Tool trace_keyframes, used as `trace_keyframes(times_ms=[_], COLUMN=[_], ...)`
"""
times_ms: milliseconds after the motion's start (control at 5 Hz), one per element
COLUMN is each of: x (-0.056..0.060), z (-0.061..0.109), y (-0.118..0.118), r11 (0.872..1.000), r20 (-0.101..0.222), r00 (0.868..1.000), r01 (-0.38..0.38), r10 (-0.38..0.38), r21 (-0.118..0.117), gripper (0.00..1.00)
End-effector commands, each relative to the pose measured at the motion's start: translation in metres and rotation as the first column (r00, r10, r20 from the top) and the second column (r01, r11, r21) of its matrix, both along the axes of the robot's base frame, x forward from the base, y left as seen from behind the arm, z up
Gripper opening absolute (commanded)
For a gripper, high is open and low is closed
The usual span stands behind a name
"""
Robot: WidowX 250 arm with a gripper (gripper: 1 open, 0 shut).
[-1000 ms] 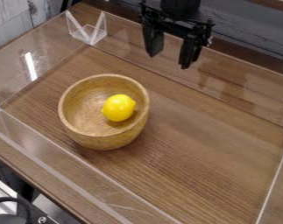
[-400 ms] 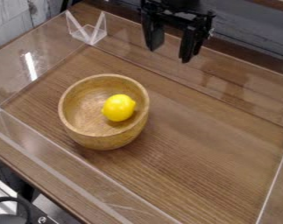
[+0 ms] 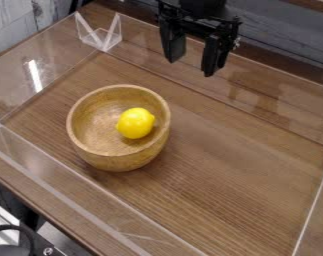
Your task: Put the lemon in the brown bowl
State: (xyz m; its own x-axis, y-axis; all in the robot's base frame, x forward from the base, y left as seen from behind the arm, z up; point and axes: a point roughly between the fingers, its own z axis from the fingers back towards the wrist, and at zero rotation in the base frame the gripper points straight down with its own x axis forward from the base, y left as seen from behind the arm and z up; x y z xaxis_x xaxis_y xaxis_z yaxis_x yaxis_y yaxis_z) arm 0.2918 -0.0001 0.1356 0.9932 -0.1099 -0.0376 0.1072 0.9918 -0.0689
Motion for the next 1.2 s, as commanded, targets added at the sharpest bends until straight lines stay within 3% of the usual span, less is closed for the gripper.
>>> trace_keyframes(times_ms=[0, 1000], x=[0.0016, 0.0024], z=[0.0213, 0.0203], y=[0.0016, -0.0035], r11=[1.000, 1.000], r20=[0.075, 0.065], r00=[0.997, 0.998], r01=[-0.002, 0.002], r10=[0.002, -0.002], r21=[0.000, -0.003], gripper=[1.00, 1.00])
